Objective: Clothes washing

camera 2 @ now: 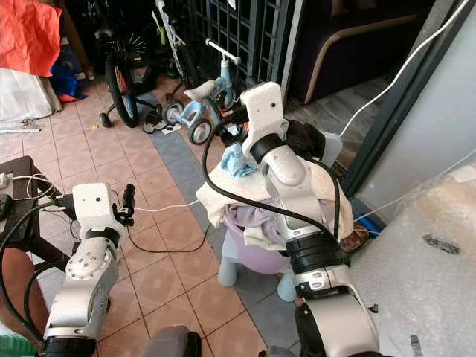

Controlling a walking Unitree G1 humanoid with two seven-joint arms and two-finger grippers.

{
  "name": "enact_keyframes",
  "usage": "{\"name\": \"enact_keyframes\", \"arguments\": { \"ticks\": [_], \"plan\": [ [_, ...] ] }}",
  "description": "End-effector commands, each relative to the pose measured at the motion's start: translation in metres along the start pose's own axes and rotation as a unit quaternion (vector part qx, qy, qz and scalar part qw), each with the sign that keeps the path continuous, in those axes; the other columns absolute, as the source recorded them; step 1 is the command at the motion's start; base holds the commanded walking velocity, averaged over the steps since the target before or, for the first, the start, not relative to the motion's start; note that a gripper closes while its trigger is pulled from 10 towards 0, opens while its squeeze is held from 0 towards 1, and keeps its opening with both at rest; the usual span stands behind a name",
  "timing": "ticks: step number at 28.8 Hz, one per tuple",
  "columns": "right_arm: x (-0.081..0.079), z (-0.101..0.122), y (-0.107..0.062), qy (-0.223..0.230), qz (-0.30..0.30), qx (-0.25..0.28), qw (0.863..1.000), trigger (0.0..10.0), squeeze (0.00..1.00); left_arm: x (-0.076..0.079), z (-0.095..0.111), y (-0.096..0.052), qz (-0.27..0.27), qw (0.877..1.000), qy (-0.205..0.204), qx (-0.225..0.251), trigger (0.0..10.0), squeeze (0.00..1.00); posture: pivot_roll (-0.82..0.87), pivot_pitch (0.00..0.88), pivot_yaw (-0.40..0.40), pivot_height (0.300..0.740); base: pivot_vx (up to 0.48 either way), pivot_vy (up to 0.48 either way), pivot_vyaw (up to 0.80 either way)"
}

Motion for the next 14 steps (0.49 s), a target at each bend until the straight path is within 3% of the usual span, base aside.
{"name": "enact_keyframes", "arguments": {
  "ticks": [1,4,14],
  "plan": [
    [-0.005,-0.009,-0.001,0.001,0.002,-0.026,1.000,10.0,0.00,-0.003,0.004,0.001,0.002,1.000,0.005,0.009,10.0,0.00,0.01,0.042,0.022,0.740,0.322,0.356,0.00],
    [-0.008,-0.015,-0.003,0.001,0.004,-0.038,0.999,10.0,0.00,-0.003,0.005,0.001,-0.007,1.000,0.009,0.017,10.0,0.00,0.01,0.041,0.022,0.740,0.374,0.297,0.00],
    [-0.013,-0.019,-0.004,-0.004,0.003,-0.052,0.999,10.0,0.00,-0.002,0.003,0.001,-0.007,1.000,0.005,0.014,10.0,0.00,0.02,0.040,0.020,0.740,0.368,0.000,0.00]
  ]
}}
Point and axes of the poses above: a point about 5 cm out from each wrist's last joint towards the gripper, its own y axis pointing out of the wrist towards the gripper, its own z axis along the axis of the wrist's last joint, x = y × z, the point moved 1 cm from there along y, pointing out of the wrist towards the gripper, and after that the axes turned 1 degree about y, right-handed, at the moved point
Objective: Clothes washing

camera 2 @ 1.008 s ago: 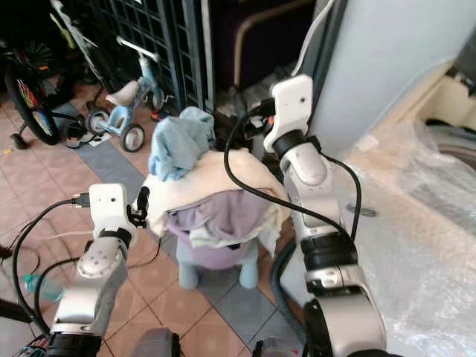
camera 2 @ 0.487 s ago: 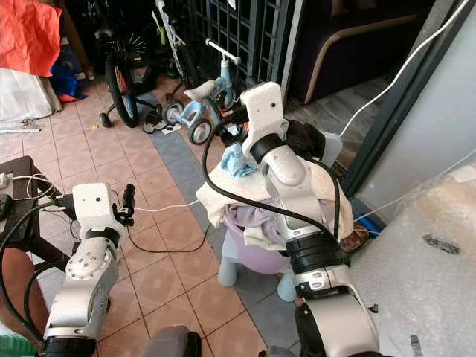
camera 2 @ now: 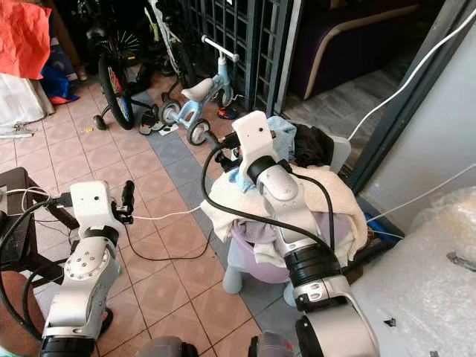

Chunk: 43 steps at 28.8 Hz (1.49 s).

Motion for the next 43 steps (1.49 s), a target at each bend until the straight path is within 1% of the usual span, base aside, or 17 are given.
{"name": "enact_keyframes", "arguments": {
  "ticks": [1,4,8,9,10,11,12,13,16,18,21,23,24,29,31,37,43],
  "plan": [
    [0.002,0.006,0.002,-0.007,-0.011,0.007,1.000,10.0,0.00,0.002,0.001,0.000,-0.006,1.000,-0.001,0.002,10.0,0.00,0.02,0.040,0.020,0.740,0.000,0.000,0.00],
    [0.002,0.006,0.001,-0.013,-0.019,0.010,1.000,10.0,0.00,0.002,0.000,0.000,-0.004,1.000,0.000,-0.001,10.0,0.00,0.02,0.042,0.018,0.740,0.000,0.000,0.00],
    [0.001,-0.004,0.001,-0.022,-0.031,-0.022,0.999,10.0,0.00,0.002,0.000,0.000,-0.002,1.000,0.001,-0.003,10.0,0.00,0.02,0.046,0.017,0.740,0.000,0.000,0.00],
    [-0.002,-0.010,0.000,-0.018,-0.027,-0.036,0.999,7.5,0.00,0.002,0.000,0.001,-0.001,1.000,0.001,-0.004,10.0,0.00,0.02,0.052,0.015,0.740,0.000,0.000,0.00],
    [-0.004,-0.014,0.000,-0.012,-0.023,-0.048,0.999,4.5,0.00,0.002,0.000,0.001,0.000,1.000,0.001,-0.005,10.0,0.00,0.02,0.057,0.015,0.740,0.000,0.000,0.00],
    [-0.008,-0.022,0.000,-0.011,-0.016,-0.077,0.997,1.8,0.00,0.002,0.000,0.002,0.001,1.000,0.000,-0.005,10.0,0.00,0.02,0.059,0.015,0.740,0.000,0.000,0.00],
    [-0.008,-0.022,0.000,-0.011,-0.016,-0.077,0.997,1.8,0.00,0.002,0.000,0.002,0.001,1.000,0.000,-0.005,10.0,0.00,0.02,0.059,0.015,0.740,0.000,0.000,0.00],
    [-0.009,-0.025,-0.001,-0.011,-0.015,-0.086,0.996,0.0,0.00,0.002,0.000,0.002,0.002,1.000,0.000,-0.005,10.0,0.00,0.02,0.055,0.012,0.740,0.000,0.000,0.00],
    [-0.010,-0.037,-0.003,-0.020,-0.028,-0.117,0.993,0.0,0.00,0.002,0.000,0.001,0.006,1.000,0.001,-0.006,10.0,0.00,0.03,0.058,0.010,0.740,0.000,0.000,0.00],
    [-0.008,-0.045,-0.004,-0.040,-0.037,-0.136,0.989,0.0,0.00,0.002,0.000,0.001,0.008,1.000,0.000,-0.008,10.0,0.00,0.03,0.058,0.010,0.740,0.000,0.000,0.00],
    [-0.004,-0.052,-0.006,-0.054,-0.048,-0.157,0.985,0.0,0.00,0.000,-0.001,0.000,0.014,1.000,-0.001,-0.011,10.0,0.00,0.03,0.058,0.009,0.740,0.000,0.000,0.00],
    [-0.001,-0.057,-0.008,-0.095,-0.050,-0.171,0.979,0.0,0.00,0.001,-0.001,0.000,0.013,1.000,-0.001,-0.012,10.0,0.00,0.03,0.057,0.007,0.740,0.000,0.000,0.00],
    [0.000,-0.058,-0.009,-0.109,-0.050,-0.174,0.977,0.0,0.00,0.001,-0.001,0.000,0.012,1.000,-0.001,-0.012,10.0,0.00,0.03,0.057,0.007,0.740,0.000,0.000,0.00],
    [0.005,-0.063,-0.012,-0.139,-0.061,-0.185,0.971,0.0,0.00,0.002,-0.001,0.000,0.010,1.000,0.000,-0.013,10.0,0.00,0.03,0.057,0.007,0.740,0.000,0.000,0.00],
    [0.008,-0.069,-0.015,-0.168,-0.059,-0.197,0.964,0.0,0.00,0.002,-0.002,0.000,0.009,1.000,0.000,-0.013,10.0,0.00,0.03,0.057,0.007,0.740,0.000,0.000,0.00],
    [0.007,-0.077,-0.018,-0.166,-0.052,-0.212,0.962,0.0,0.00,0.002,-0.002,0.000,0.007,1.000,0.000,-0.015,10.0,0.00,0.03,0.059,0.007,0.740,0.000,0.000,0.00],
    [0.001,-0.084,-0.022,-0.159,-0.024,-0.225,0.961,0.0,0.00,0.002,-0.002,0.000,0.006,1.000,0.001,-0.016,10.0,0.00,0.03,0.060,0.007,0.740,0.000,0.000,0.00]
  ]
}}
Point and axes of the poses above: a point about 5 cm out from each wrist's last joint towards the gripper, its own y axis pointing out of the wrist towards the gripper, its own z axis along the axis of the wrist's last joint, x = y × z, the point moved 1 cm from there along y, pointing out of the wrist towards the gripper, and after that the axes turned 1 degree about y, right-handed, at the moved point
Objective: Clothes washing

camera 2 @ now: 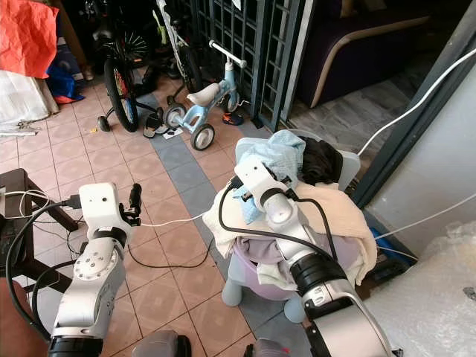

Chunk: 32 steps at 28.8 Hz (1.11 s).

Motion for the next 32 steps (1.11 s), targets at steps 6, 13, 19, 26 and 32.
{"name": "enact_keyframes", "arguments": {
  "ticks": [6,13,19,26,32],
  "plan": [
    [-0.011,-0.010,-0.001,-0.001,0.034,-0.014,0.999,0.0,0.00,-0.001,0.000,0.000,-0.001,1.000,0.003,-0.005,10.0,0.00,0.03,0.071,0.009,0.740,0.000,0.000,0.00],
    [-0.003,-0.015,-0.003,0.001,0.028,-0.022,0.999,0.0,0.00,0.014,0.011,0.001,-0.073,0.997,0.016,0.015,10.0,0.00,0.02,0.070,0.002,0.740,0.000,0.000,0.00],
    [0.009,-0.021,-0.003,0.016,0.002,-0.030,0.999,0.0,0.00,0.022,0.037,0.017,-0.108,0.992,0.043,0.043,10.0,0.00,0.03,0.069,0.004,0.740,0.000,0.000,0.00],
    [0.025,-0.031,-0.006,0.055,-0.028,-0.044,0.997,10.0,0.00,0.045,0.085,0.015,-0.221,0.956,0.139,0.135,10.0,0.00,0.04,0.085,0.007,0.740,0.000,0.000,0.00],
    [0.041,-0.028,-0.013,0.123,-0.081,-0.009,0.989,10.0,0.00,0.025,0.060,0.027,-0.131,0.990,0.009,0.050,10.0,0.00,0.03,0.079,0.016,0.740,0.000,0.000,0.00]
  ]
}}
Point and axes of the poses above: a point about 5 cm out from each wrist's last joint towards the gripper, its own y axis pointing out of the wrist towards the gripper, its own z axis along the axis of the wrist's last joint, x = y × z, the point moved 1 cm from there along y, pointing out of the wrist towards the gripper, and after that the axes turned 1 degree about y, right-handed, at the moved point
